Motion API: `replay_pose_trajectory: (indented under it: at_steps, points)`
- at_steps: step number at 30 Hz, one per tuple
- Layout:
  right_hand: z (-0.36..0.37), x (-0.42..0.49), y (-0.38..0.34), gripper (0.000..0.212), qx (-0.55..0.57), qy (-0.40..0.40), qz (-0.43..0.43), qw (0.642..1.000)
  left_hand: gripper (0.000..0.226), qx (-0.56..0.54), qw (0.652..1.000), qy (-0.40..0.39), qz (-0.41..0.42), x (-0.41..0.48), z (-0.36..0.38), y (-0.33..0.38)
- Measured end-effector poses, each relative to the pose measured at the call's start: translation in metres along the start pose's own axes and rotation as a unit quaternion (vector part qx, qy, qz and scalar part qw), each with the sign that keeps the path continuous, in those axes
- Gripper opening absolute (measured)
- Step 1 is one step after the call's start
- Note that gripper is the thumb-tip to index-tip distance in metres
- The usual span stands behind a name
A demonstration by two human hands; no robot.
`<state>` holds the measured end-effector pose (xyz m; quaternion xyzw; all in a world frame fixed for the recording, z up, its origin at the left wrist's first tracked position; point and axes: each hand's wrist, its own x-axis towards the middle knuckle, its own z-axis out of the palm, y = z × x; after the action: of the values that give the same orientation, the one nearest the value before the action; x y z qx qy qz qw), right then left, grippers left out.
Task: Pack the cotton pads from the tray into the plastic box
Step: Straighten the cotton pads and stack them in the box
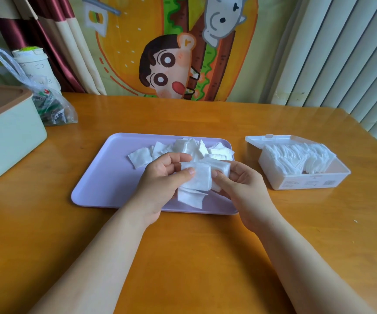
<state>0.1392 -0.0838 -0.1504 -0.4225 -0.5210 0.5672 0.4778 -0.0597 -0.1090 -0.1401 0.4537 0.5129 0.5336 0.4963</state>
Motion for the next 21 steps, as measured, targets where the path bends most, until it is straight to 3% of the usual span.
replay_pose_trajectory:
  at_steps: [10,18,21]
  points:
    - [0.003,0.0,0.001,0.02,-0.034,0.001,-0.005,0.999,0.031,-0.025,0.999,-0.008,0.042,-0.001,0.005,0.001]
    - [-0.001,0.0,-0.001,0.031,-0.059,-0.042,-0.001,0.997,0.025,0.044,0.996,0.003,0.072,-0.002,0.012,-0.003]
    - [-0.001,0.001,-0.001,0.026,-0.061,-0.043,0.002,0.997,0.024,0.053,0.996,0.009,0.075,-0.002,0.012,-0.005]
